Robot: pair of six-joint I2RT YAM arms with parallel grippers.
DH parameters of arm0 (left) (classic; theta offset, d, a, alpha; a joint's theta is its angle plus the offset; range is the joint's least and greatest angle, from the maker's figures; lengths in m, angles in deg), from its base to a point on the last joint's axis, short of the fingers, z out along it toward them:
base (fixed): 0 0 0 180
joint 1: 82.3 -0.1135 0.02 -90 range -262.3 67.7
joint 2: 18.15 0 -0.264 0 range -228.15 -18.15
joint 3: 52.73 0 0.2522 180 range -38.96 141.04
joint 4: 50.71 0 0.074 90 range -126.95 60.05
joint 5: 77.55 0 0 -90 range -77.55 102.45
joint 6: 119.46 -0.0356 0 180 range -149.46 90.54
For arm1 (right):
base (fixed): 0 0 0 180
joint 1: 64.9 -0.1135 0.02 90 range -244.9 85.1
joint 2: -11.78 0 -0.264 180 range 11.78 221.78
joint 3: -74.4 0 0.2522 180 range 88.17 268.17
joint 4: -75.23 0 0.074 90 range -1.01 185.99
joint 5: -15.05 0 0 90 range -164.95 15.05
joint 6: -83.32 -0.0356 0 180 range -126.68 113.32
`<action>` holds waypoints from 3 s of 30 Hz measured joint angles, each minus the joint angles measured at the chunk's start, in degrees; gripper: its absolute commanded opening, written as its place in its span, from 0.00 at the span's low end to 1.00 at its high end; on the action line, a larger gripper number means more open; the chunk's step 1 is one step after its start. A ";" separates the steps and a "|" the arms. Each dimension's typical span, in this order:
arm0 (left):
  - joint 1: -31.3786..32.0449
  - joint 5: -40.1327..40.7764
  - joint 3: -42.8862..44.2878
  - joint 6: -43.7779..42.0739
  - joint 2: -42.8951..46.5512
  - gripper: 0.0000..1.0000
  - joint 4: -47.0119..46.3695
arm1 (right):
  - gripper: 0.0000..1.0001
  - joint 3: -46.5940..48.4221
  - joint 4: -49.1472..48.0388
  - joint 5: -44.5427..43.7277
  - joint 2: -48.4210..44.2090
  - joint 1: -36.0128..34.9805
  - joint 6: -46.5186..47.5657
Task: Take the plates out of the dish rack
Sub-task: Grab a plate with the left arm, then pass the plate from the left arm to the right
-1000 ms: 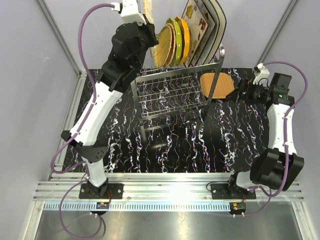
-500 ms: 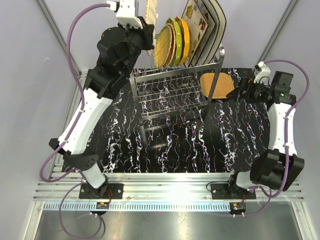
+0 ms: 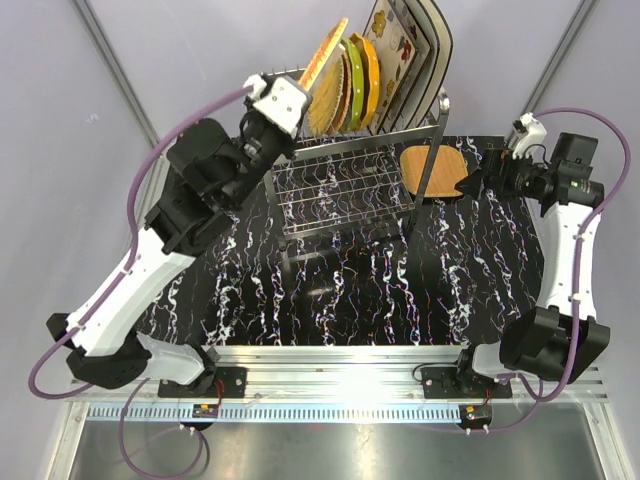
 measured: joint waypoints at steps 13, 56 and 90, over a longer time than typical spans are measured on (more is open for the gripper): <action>13.11 -1.81 -30.80 -28.13 19.91 0.00 -6.95 | 1.00 12.87 7.04 16.22 -1.97 0.04 -2.73; 35.19 13.25 -58.88 -55.19 8.63 0.00 -29.53 | 0.85 -13.00 6.54 23.96 -9.03 -12.52 -21.22; 35.43 15.76 -63.63 -43.82 3.28 0.92 -47.28 | 0.00 -20.35 -1.53 23.04 -9.27 -11.63 -26.36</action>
